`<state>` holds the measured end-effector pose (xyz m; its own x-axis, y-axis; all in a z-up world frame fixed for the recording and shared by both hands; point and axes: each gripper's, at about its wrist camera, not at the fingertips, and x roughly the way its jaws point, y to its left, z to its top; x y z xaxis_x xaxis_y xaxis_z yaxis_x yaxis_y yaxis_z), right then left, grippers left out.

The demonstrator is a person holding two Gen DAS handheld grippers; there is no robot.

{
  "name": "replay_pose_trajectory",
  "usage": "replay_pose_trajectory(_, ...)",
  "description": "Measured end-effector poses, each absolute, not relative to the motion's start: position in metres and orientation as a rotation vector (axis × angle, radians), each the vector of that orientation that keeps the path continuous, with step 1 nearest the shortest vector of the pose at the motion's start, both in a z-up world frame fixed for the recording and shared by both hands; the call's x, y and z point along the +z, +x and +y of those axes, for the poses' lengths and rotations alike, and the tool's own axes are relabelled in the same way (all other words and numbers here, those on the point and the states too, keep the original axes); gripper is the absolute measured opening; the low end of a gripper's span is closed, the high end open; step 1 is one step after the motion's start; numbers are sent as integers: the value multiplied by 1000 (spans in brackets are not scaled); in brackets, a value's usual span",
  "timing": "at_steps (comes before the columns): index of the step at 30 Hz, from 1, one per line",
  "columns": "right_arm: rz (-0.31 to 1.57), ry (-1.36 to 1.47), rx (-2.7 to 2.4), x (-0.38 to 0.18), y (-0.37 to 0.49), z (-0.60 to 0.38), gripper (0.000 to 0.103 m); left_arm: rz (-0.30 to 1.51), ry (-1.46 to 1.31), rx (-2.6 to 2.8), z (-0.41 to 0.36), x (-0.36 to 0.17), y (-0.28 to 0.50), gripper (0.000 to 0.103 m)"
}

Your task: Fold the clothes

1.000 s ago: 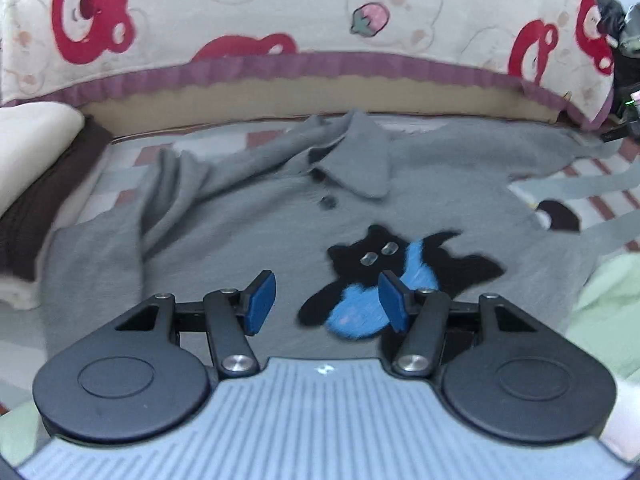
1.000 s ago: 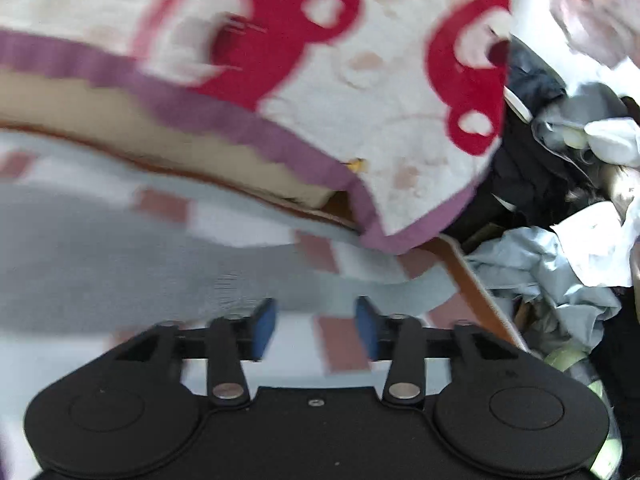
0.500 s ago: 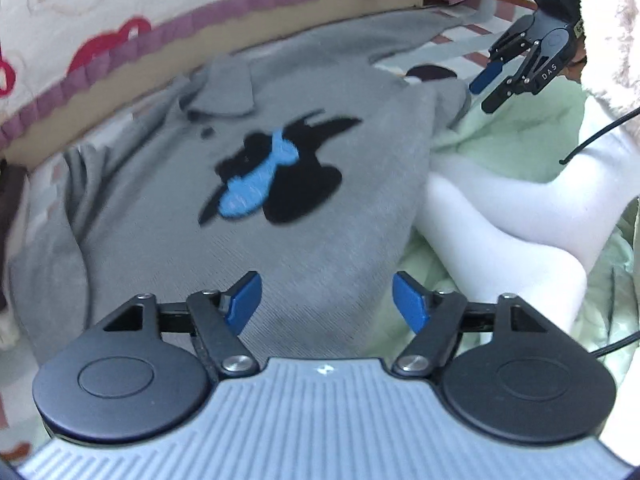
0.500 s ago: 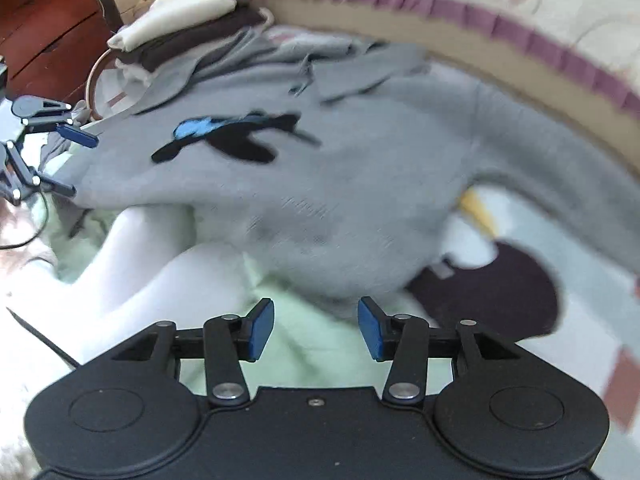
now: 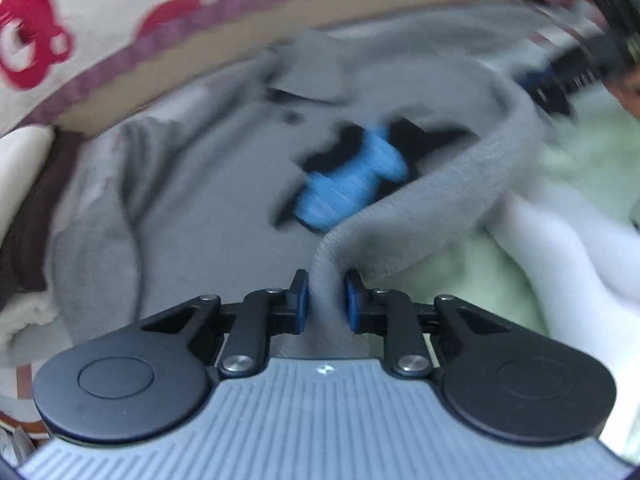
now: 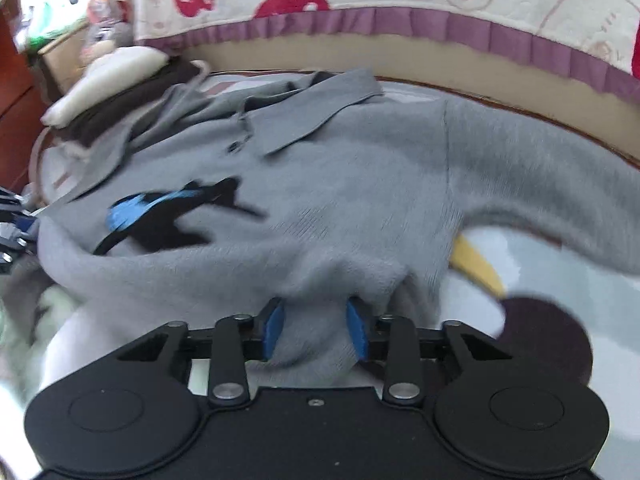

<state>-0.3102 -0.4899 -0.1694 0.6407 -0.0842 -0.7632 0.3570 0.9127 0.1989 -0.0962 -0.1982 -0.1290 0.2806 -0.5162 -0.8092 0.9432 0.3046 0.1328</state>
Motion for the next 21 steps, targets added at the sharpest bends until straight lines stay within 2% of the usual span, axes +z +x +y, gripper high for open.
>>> replay_pose_trajectory(2, 845, 360, -303, -168, -295, -497, 35, 732, 647, -1041, -212, -131, -76, 12)
replay_pose_trajectory(4, 848, 371, -349, -167, -281, -505, 35, 707, 629, -995, -225, -135, -58, 7)
replay_pose_trajectory(8, 842, 401, -422, -162, -259, -517, 39, 731, 587, -950, -220, -141, -43, 7)
replay_pose_trajectory(9, 826, 425, -412, -157, -268, -517, 40, 737, 576, -938, -219, -142, -39, 7)
replay_pose_trajectory(14, 760, 570, -411, -149, -340, -519, 59, 756, 524, -913, -208, -141, -24, 10)
replay_pose_trajectory(16, 768, 640, -437, -157, -366, -521, 59, 751, 507, -942, -200, -131, -25, 11)
replay_pose_trajectory(19, 762, 762, -433, -171, -394, -522, 59, 772, 467, -977, -187, -117, -29, 24)
replay_pose_trajectory(21, 747, 807, -393, -176, -399, -521, 59, 881, 391, -962, -176, -107, -25, 50)
